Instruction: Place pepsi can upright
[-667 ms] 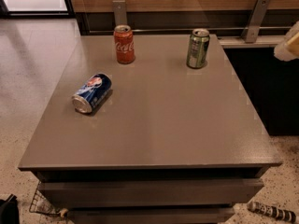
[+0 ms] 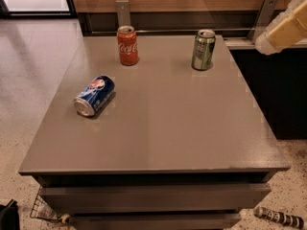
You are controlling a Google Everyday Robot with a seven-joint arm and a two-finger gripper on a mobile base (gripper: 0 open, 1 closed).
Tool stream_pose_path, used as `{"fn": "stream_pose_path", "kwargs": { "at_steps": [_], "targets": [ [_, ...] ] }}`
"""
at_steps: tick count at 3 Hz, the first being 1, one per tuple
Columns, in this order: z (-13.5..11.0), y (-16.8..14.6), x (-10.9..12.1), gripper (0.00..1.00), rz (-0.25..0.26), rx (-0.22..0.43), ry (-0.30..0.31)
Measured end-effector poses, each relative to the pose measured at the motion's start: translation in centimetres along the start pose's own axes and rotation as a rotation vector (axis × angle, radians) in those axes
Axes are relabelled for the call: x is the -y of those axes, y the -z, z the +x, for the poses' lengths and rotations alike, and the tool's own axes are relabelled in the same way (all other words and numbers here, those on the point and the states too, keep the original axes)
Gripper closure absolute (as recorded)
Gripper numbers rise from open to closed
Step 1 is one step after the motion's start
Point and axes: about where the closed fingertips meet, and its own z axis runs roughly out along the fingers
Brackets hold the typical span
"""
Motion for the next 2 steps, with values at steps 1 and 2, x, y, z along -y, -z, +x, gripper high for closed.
{"fn": "stream_pose_path", "kwargs": {
  "at_steps": [1,2],
  "targets": [
    [-2.0,-1.3,-2.3,0.0,0.034,0.058,-0.184],
    [-3.5,-4.6,-4.2,0.0,0.044,0.084,-0.375]
  ]
}}
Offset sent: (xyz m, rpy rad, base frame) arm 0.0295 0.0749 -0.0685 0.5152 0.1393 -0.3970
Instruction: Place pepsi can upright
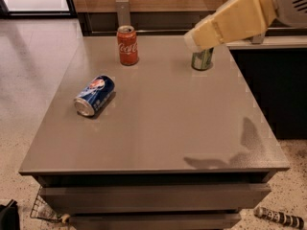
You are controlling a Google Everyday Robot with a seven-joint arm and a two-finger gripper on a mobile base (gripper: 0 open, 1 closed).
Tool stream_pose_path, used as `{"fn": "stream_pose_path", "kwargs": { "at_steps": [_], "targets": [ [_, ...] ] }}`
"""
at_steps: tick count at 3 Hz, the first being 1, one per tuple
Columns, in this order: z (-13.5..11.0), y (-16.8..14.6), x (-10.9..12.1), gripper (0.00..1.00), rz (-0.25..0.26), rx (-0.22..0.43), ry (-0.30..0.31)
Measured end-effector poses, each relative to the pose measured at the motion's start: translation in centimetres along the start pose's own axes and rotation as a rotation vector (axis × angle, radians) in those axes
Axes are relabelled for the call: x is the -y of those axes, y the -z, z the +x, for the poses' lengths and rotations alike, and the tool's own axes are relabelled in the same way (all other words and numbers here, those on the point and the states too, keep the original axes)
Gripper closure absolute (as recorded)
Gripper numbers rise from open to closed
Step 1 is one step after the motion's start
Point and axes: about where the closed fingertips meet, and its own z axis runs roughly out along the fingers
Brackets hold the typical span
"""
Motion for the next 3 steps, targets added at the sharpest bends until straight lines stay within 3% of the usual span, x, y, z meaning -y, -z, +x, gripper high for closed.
{"fn": "stream_pose_path", "kwargs": {
  "at_steps": [1,2,3],
  "targets": [
    [1.6,-5.3,0.0,0.0,-0.077,-0.029,-0.2],
    [4.2,-9.1,1.0,0.0,-0.14,-0.068,-0.337],
    [4.2,-9.1,1.0,0.0,-0.14,-0.069,-0.338]
  ]
}}
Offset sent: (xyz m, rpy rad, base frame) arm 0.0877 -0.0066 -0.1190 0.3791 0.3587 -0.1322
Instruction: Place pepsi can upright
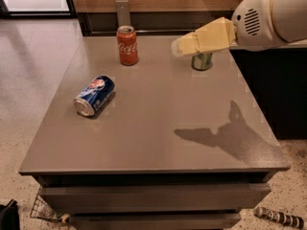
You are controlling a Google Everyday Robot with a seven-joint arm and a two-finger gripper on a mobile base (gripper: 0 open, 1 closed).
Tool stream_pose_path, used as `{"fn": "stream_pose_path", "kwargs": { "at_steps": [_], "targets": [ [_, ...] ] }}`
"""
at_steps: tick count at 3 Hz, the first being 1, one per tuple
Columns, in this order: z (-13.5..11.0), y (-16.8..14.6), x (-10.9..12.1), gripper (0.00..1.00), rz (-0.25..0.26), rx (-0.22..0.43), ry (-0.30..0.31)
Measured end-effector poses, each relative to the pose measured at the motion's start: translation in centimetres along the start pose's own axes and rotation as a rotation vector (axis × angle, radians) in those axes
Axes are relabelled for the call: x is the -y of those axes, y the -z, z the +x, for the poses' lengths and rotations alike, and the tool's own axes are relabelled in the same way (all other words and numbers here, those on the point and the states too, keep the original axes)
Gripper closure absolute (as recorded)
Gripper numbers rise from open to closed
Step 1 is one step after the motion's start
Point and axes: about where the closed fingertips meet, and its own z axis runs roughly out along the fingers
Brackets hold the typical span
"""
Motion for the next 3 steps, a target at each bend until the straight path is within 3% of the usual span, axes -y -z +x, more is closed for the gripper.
{"fn": "stream_pose_path", "kwargs": {
  "at_steps": [1,2,3],
  "targets": [
    [0.1,-1.8,0.0,0.0,-0.006,-0.051,-0.104],
    [0.1,-6.6,-1.1,0.0,0.028,-0.181,-0.179],
    [-0.1,-10.4,-2.5,0.0,0.102,-0.301,-0.191]
  ]
}}
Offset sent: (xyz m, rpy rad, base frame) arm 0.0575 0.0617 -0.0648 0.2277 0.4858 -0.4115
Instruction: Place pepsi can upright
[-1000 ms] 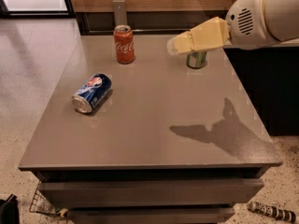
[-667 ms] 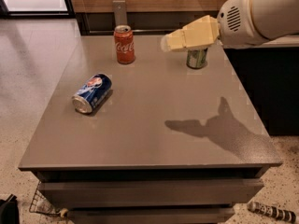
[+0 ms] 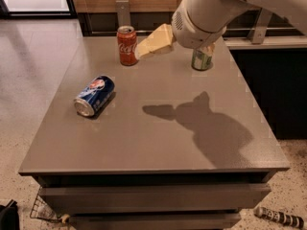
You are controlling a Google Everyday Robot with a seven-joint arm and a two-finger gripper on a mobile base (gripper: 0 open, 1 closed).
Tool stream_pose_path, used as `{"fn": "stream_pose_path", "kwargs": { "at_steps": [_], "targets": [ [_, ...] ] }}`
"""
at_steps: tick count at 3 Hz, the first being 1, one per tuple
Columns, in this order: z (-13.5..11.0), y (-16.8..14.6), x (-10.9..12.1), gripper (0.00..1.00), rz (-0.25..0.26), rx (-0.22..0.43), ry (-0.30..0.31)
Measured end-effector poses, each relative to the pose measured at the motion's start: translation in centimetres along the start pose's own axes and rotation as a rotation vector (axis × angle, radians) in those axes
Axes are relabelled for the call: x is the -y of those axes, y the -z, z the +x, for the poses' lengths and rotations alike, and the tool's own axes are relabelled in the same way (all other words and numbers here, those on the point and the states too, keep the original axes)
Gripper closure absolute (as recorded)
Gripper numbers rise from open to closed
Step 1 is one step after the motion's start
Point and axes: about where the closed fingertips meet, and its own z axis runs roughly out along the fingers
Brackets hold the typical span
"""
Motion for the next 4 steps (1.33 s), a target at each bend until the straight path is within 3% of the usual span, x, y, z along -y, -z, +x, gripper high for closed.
{"fn": "stream_pose_path", "kwargs": {
  "at_steps": [1,2,3,4],
  "targets": [
    [-1.0,-2.8,-3.1,0.0,0.028,-0.11,-0.077],
    [-1.2,-5.7,-8.2,0.0,0.015,-0.218,-0.217],
    [-0.9,-6.6,-9.8,0.0,0.002,-0.249,-0.256],
    [-0.9,-6.6,-9.8,0.0,0.002,-0.25,-0.261]
  ]
}}
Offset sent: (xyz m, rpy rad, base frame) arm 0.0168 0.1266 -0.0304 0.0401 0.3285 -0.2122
